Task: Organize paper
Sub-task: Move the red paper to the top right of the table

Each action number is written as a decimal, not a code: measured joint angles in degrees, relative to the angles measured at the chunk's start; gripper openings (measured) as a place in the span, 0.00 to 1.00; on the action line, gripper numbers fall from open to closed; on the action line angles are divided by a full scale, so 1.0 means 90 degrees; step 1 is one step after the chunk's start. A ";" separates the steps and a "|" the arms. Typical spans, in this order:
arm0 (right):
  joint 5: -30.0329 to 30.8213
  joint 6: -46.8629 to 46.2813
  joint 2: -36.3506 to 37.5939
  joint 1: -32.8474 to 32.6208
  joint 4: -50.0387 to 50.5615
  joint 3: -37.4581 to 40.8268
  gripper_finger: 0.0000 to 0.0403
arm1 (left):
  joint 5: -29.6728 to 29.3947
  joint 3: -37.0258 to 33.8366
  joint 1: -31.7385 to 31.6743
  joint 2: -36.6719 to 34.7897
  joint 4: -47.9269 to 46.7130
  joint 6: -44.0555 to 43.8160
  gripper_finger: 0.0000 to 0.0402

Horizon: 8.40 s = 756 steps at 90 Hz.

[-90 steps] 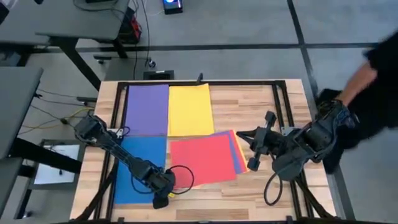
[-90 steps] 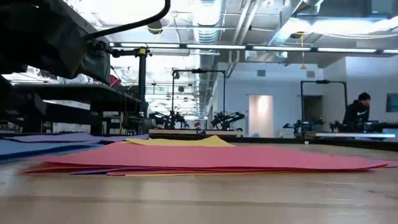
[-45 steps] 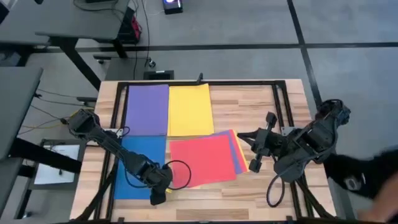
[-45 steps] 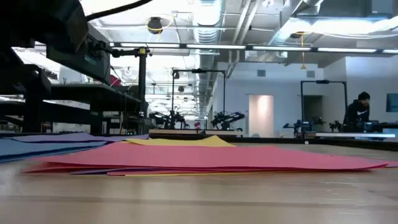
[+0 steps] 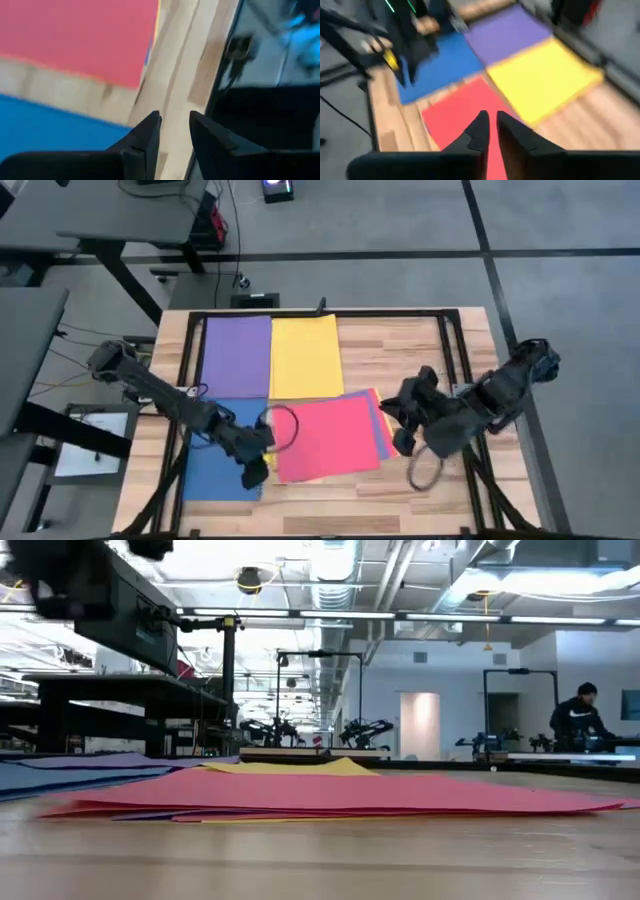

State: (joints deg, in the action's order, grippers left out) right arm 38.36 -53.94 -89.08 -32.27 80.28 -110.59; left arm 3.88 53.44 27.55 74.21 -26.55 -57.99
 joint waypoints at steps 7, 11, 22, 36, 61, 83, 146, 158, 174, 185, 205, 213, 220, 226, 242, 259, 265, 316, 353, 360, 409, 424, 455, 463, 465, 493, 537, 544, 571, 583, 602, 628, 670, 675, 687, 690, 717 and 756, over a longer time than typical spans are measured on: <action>-0.0440 -0.0639 -0.0031 0.0402 0.0425 0.0381 0.23 | -0.0125 0.0010 -0.0413 -0.0232 0.0012 0.0088 0.23; -0.0593 -0.0973 -0.0030 0.0636 0.0457 0.0733 0.29 | -0.0122 0.0010 -0.0661 -0.0260 0.0003 0.0244 0.23; -0.1099 -0.1549 -0.0012 0.1110 0.0047 0.1951 0.42 | 0.0196 0.0010 -0.1387 -0.0013 0.0120 0.1017 0.23; -0.2475 -0.1756 -0.0012 0.1490 -0.2295 0.3742 0.49 | 0.0743 0.0008 -0.2075 0.0878 0.0614 0.2197 0.23; -0.3483 -0.2888 -0.0012 0.1927 -0.6032 0.6367 0.49 | 0.0759 0.0008 -0.2315 0.2230 0.1821 0.3486 0.23; -0.4160 -0.3029 -0.0004 0.2155 -0.6852 0.7511 0.49 | 0.0702 0.0008 -0.2237 0.2874 0.2620 0.3506 0.23; -0.4615 -0.2130 0.0172 0.2188 -0.9478 0.8474 0.49 | 0.0605 0.0020 -0.2232 0.3725 0.3423 0.2673 0.23; -0.4926 -0.1923 0.0580 0.2158 -0.9475 0.8474 0.49 | 0.0636 0.0020 -0.2232 0.3730 0.3400 0.2673 0.23; -0.4746 -0.1829 0.1228 0.2128 -0.9297 0.8459 0.49 | 0.0665 0.0019 -0.2232 0.3730 0.3400 0.2685 0.23; -0.4387 -0.2048 0.1093 0.2229 -0.9276 0.8459 0.49 | 0.0678 0.0015 -0.2232 0.3733 0.3403 0.2697 0.23; -0.4385 -0.2478 0.0234 0.2275 -0.9774 0.8462 0.49 | 0.0780 0.0013 -0.2234 0.3735 0.3406 0.2700 0.23; -0.4383 -0.2664 0.0034 0.2275 -0.9831 0.8423 0.45 | 0.0811 0.0013 -0.2234 0.3735 0.3406 0.2702 0.23; -0.4387 -0.2689 0.0010 0.2275 -0.9532 0.8294 0.33 | 0.0883 0.0009 -0.2236 0.3690 0.3383 0.2702 0.23; -0.4400 -0.2503 0.0123 0.2260 -0.9140 0.8190 0.17 | 0.0976 -0.0007 -0.2234 0.3585 0.3306 0.2739 0.23; -0.4444 -0.1537 0.0913 0.2246 -0.7230 0.7589 0.02 | 0.1030 -0.0019 -0.2311 0.2795 0.2891 0.2823 0.23; -0.4447 -0.0380 0.1815 0.2582 -0.5232 0.6871 0.00 | 0.1010 -0.0014 -0.2491 0.1816 0.2282 0.3117 0.23; -0.4509 0.0187 0.2073 0.2803 -0.4666 0.6671 0.00 | 0.1015 -0.0007 -0.2579 0.1485 0.2123 0.3134 0.23; -0.4220 0.7740 0.1540 0.7579 -0.3865 0.5997 0.00 | 0.1018 0.0001 -0.2999 0.0831 0.1580 0.3046 0.23; -0.4213 1.1154 0.0858 0.8162 -0.4534 0.5997 0.00 | 0.1006 0.0001 -0.3002 0.0830 0.1540 0.2773 0.23; -0.4184 1.1262 0.0859 0.8164 -0.4599 0.5997 0.00 | 0.1006 0.0001 -0.3002 0.0828 0.1545 0.2769 0.23; -0.5442 0.7215 0.2410 0.5798 -0.2970 0.4503 0.00 | 0.0363 0.0008 -0.3806 -0.0307 0.1728 0.2615 0.23; -0.5276 0.6266 0.2677 0.4213 -0.3330 0.4479 0.00 | 0.0372 0.0010 -0.4199 -0.0721 0.2202 0.2721 0.23; -0.4127 0.3343 0.1587 0.2445 -0.3649 0.4489 0.00 | 0.1601 0.0013 -0.4313 -0.0386 0.2617 0.3522 0.23; -0.4101 0.2157 0.1467 0.2324 -0.4473 0.4508 0.00 | 0.1608 0.0013 -0.4313 -0.0332 0.2348 0.3588 0.23; -0.4102 0.2012 0.1474 0.2290 -0.4824 0.4498 0.00 | 0.1606 0.0013 -0.4313 -0.0328 0.2265 0.3591 0.23; -0.4920 0.1203 0.1857 0.2283 -0.6805 0.4404 0.00 | 0.1706 0.0008 -0.4313 -0.0627 0.2122 0.3824 0.23; -0.3782 -0.1919 0.1844 0.2657 -0.6530 0.7185 0.00 | 0.1428 -0.0066 -0.3914 -0.1113 0.0216 0.3449 0.23; -0.3777 -0.2282 0.1844 0.2774 -0.6857 0.7646 0.00 | 0.1243 -0.0178 -0.3742 -0.0913 0.0177 0.3346 0.23; -0.4697 -0.1836 0.1848 0.3455 -0.7419 0.8483 0.27 | 0.0668 -0.0245 -0.3026 0.0110 0.0208 0.2976 0.23; -0.5029 -0.0704 0.1935 0.3651 -0.7387 0.8344 0.43 | 0.0602 -0.0248 -0.2373 0.0786 0.0312 0.2572 0.23; -0.5133 0.0725 0.2084 0.3376 -0.7371 0.7842 0.55 | 0.0106 -0.0249 -0.1104 0.1449 0.0718 0.1600 0.23; -0.5128 0.1045 0.1790 0.3178 -0.7374 0.7748 0.54 | -0.0280 -0.0245 -0.0482 0.2524 0.1587 0.0649 0.23; -0.5118 0.1146 0.1136 0.2927 -0.7719 0.7747 0.54 | -0.0439 -0.0245 -0.0592 0.2737 0.1736 0.0385 0.23; -0.5119 0.1250 0.0967 0.2862 -0.7781 0.7745 0.54 | -0.0433 -0.0249 -0.0590 0.2745 0.1903 0.0404 0.23; -0.5119 0.1300 0.0443 0.2736 -0.7850 0.7745 0.54 | -0.0473 -0.0249 -0.0590 0.2747 0.2212 0.0619 0.23; -0.5119 0.1246 0.0302 0.2707 -0.7826 0.7745 0.54 | -0.0491 -0.0249 -0.0591 0.2747 0.2212 0.0684 0.23; -0.5119 0.0765 -0.0026 0.2731 -0.7796 0.7748 0.54 | -0.0532 -0.0243 -0.0648 0.2540 0.2184 0.0820 0.23; -0.5116 0.0355 -0.0012 0.2882 -0.7600 0.7748 0.54 | -0.0434 -0.0247 -0.0664 0.2543 0.1820 0.1060 0.23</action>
State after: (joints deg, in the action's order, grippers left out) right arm -7.68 -50.74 -89.19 -6.33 11.88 -40.86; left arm -0.03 51.22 21.57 97.10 -10.17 -48.45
